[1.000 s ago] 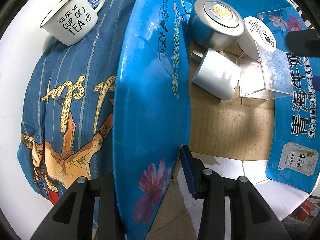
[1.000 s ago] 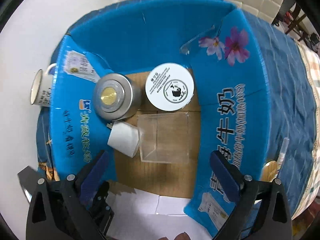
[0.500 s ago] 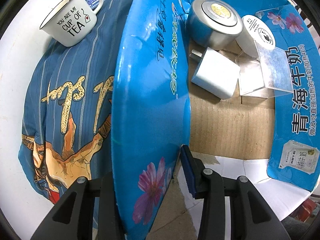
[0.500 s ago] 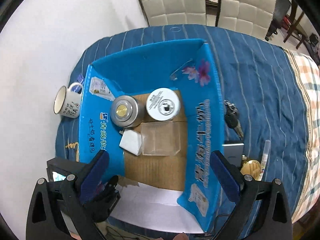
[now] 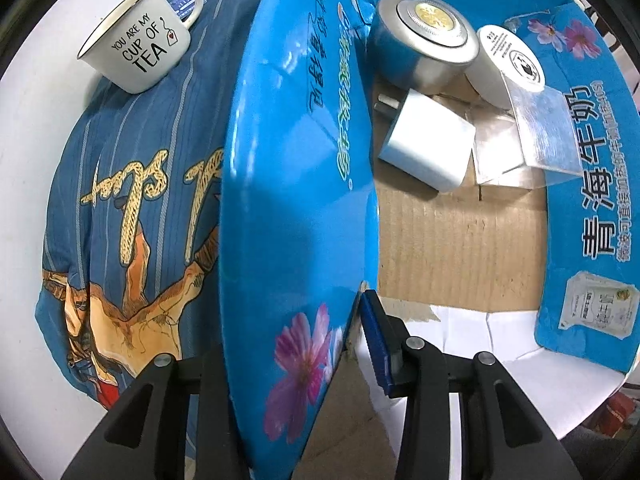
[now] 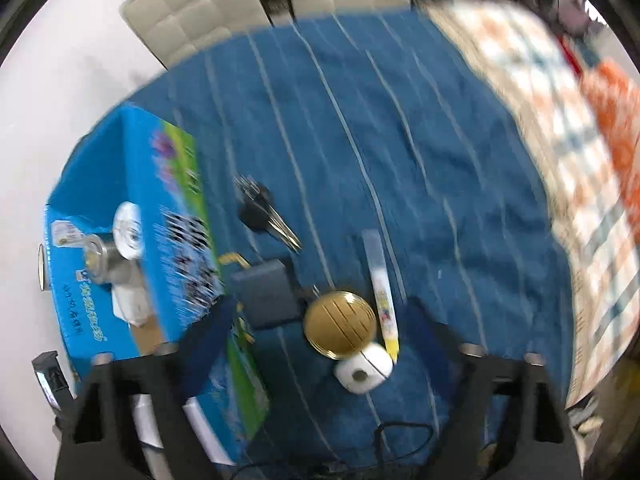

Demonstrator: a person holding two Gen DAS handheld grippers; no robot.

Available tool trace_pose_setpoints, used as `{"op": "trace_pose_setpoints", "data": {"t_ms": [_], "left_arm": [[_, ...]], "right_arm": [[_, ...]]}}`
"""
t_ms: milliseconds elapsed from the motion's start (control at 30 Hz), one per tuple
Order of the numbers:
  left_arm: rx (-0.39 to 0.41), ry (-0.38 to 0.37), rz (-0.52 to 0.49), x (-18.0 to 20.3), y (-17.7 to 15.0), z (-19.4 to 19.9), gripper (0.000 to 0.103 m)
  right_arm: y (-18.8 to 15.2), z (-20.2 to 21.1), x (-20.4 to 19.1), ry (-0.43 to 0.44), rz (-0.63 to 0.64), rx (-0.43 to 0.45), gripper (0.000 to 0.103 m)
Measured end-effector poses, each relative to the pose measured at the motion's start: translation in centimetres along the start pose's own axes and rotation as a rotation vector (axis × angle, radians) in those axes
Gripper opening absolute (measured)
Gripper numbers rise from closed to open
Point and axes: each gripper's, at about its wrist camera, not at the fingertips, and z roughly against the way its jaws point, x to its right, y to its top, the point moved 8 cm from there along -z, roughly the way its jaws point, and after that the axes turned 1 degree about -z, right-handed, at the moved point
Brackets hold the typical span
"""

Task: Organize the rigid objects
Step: 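Grasp the gold round tin with the right tool and lift it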

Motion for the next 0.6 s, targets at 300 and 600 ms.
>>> {"op": "trace_pose_setpoints", "data": {"t_ms": [300, 600], "left_arm": [[-0.002, -0.015, -0.007, 0.1, -2.1, 0.6, 0.035], [0.015, -0.016, 0.0, -0.1, -2.7, 1.6, 0.034]], "right_arm": [[-3.1, -7.2, 0.2, 0.048, 0.0, -0.132, 0.074], [-4.0, -9.4, 1.0, -0.1, 0.068, -0.077, 0.074]]}}
